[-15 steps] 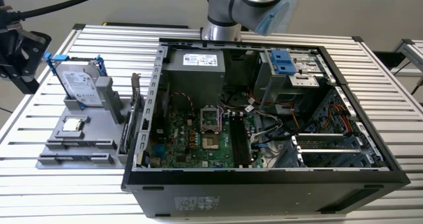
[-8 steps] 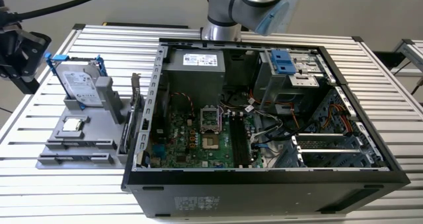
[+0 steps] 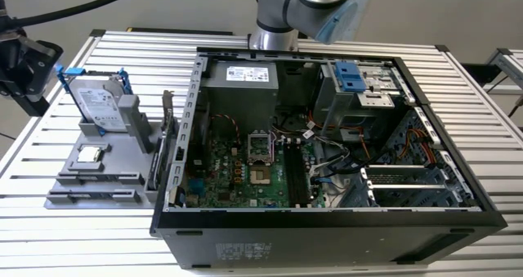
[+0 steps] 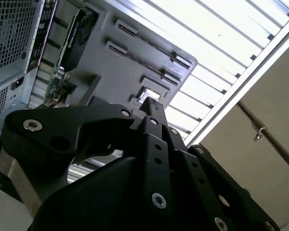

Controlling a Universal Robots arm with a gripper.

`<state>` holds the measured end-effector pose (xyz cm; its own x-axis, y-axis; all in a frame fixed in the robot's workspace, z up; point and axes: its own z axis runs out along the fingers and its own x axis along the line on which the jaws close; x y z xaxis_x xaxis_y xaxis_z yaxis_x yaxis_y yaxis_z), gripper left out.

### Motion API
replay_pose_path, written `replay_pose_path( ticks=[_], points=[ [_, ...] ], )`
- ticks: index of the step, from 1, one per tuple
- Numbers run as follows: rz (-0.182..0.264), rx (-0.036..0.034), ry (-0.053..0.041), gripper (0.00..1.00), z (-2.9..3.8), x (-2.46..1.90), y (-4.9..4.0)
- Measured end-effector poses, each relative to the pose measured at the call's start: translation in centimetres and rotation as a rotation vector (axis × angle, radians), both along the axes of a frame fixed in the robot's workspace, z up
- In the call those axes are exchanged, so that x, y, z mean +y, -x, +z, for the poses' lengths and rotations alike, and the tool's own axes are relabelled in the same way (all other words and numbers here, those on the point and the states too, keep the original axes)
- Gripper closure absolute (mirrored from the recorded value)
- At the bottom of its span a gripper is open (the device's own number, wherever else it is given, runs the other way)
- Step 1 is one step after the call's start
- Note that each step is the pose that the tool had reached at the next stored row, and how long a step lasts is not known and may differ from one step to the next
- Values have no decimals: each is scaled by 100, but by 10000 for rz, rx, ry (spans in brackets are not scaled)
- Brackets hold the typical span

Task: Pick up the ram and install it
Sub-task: 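Pick up the ram and move it above insertion slot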

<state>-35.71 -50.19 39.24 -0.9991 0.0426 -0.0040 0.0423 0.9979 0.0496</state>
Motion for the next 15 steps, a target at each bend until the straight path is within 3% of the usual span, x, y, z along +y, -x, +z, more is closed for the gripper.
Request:
replay_pose_path(
  ticks=[15],
  points=[
    [-700,-1,-1,100,0,0,0]
  ],
)
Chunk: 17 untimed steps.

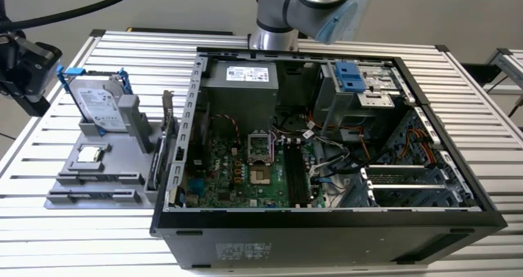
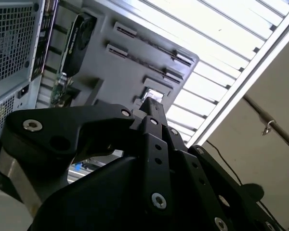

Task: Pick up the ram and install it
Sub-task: 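Pick up the ram and move it above insertion slot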

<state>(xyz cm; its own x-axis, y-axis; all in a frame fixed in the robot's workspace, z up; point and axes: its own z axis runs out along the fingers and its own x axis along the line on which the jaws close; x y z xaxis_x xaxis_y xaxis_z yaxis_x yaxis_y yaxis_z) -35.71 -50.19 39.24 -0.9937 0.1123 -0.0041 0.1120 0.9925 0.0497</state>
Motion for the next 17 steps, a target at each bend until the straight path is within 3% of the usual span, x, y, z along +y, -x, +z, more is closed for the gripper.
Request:
replay_pose_path(
  ticks=[17],
  points=[
    [-1116,0,1,100,0,0,0]
  ],
)
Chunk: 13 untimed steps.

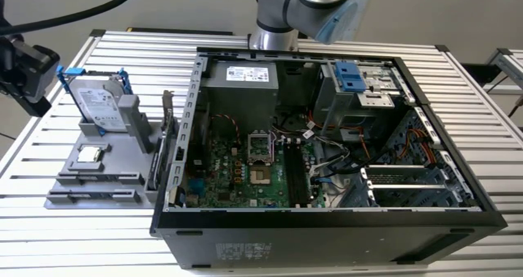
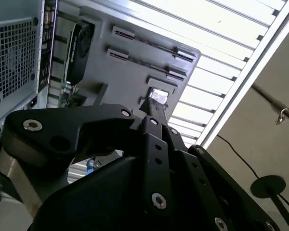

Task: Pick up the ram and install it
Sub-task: 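Pick up the ram and move it above insertion slot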

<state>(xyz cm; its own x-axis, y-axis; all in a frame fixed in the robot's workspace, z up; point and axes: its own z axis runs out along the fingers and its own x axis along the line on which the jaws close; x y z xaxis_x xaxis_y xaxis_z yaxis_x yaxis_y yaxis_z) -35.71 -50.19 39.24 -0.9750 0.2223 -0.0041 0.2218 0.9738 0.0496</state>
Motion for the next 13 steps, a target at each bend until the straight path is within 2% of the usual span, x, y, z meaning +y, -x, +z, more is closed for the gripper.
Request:
replay_pose_path(
  ticks=[13],
  points=[
    [-902,0,0,100,0,0,0]
  ],
)
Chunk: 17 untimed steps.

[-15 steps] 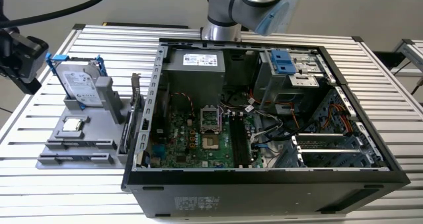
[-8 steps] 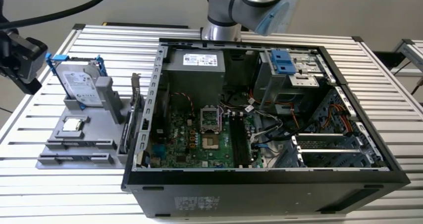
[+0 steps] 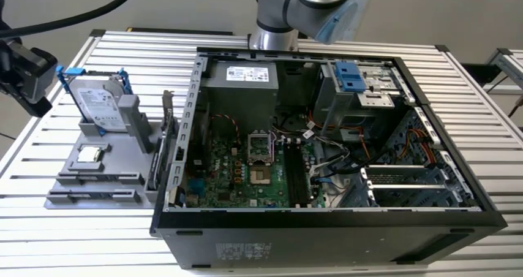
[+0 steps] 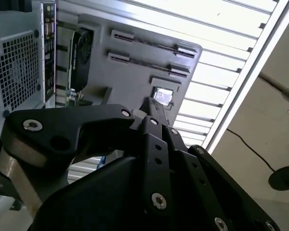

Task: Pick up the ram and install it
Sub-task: 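Pick up the ram and move it above insertion slot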

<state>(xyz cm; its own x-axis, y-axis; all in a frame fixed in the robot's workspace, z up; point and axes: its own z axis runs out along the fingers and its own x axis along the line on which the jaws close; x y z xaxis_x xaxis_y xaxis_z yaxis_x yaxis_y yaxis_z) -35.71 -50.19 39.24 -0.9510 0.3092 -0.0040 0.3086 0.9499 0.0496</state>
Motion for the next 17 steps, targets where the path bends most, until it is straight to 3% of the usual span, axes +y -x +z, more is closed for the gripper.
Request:
replay_pose_path(
  ticks=[17],
  points=[
    [-1164,0,0,100,0,0,0]
  ],
)
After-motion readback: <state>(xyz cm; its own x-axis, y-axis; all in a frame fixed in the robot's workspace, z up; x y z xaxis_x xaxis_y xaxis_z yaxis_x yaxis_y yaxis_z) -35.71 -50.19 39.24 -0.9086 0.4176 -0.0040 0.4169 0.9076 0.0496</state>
